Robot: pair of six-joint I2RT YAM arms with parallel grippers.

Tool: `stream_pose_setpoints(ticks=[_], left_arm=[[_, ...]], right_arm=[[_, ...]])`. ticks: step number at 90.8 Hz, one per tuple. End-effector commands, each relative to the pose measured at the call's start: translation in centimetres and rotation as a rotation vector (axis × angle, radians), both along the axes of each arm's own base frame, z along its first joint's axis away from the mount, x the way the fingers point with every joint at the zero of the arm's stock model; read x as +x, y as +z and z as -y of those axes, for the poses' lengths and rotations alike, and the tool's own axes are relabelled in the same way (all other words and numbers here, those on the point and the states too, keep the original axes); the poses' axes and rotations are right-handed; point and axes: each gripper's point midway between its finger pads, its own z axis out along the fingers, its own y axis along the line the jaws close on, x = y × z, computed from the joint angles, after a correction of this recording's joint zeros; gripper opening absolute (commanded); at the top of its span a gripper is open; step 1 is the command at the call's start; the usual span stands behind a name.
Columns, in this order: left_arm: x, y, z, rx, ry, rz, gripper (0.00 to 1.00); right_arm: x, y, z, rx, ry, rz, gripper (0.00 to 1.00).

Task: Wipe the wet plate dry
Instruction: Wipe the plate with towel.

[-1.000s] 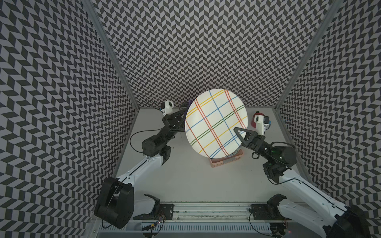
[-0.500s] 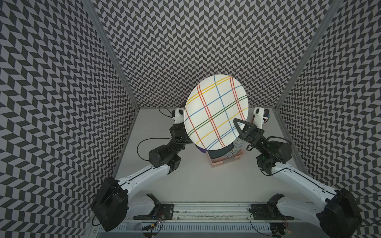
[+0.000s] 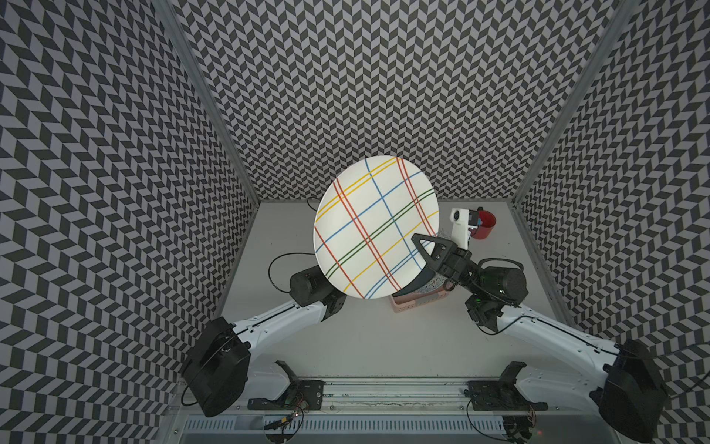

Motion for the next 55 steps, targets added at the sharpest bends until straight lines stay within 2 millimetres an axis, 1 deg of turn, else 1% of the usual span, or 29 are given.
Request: stream_pose_setpoints(ticks=[1,5,13,17,24,26,27,31,33,36,37,40,43,50,55], left_arm=[[-4.4,1.4,-2.6,-0.099,0.005,0.143,0.00],[-4.7,0.9,-3.0,-0.094,0.018,0.141,0.00],[-5.0,0.4,-4.9,-0.080,0.088,0.150,0.00],[-4.8,-0.1,-5.7,-0.052,0.145,0.152,0.00],[-4.4,-0.7,-7.2,0.025,0.289,0.159,0.00],[-3.7,-1.2,-7.2,0.069,0.343,0.152,0.00],[-3.9,-1.0,-7.6,0.079,0.371,0.159,0.00],[-3.3,-1.1,-8.2,0.168,0.498,0.154,0.00],[-3.0,-0.8,-8.6,0.214,0.582,0.159,0.00],[-1.8,-1.1,-8.9,0.328,0.709,0.141,0.00],[-1.7,-0.7,-9.1,0.348,0.752,0.144,0.00],[-0.4,-1.7,-9.3,0.467,0.841,0.108,0.00],[0.1,-2.0,-10.2,0.535,0.925,0.090,0.00],[0.3,-1.8,-12.5,0.618,1.088,0.077,0.00],[0.1,-1.2,-14.1,0.671,1.182,0.071,0.00]], right_arm=[[1.5,3.8,2.5,0.110,-0.112,0.041,0.00],[2.1,4.1,3.4,0.117,-0.142,0.037,0.00],[3.9,4.0,5.3,0.105,-0.234,0.006,0.00],[4.4,3.9,6.1,0.092,-0.275,0.000,0.00],[5.9,2.9,7.3,0.019,-0.380,-0.033,0.00],[6.3,2.6,7.5,-0.004,-0.413,-0.041,0.00],[6.3,2.5,7.6,-0.018,-0.435,-0.033,0.00],[6.9,1.7,7.9,-0.071,-0.497,-0.042,0.00],[7.1,1.4,7.9,-0.092,-0.517,-0.041,0.00],[7.4,0.7,7.8,-0.129,-0.539,-0.049,0.00],[7.5,0.5,7.8,-0.140,-0.544,-0.050,0.00],[7.6,-0.1,7.6,-0.170,-0.552,-0.048,0.00],[7.8,-0.8,7.3,-0.196,-0.548,-0.054,0.00],[8.3,-2.9,5.8,-0.274,-0.520,-0.074,0.00],[8.8,-5.1,4.2,-0.359,-0.501,-0.105,0.00]])
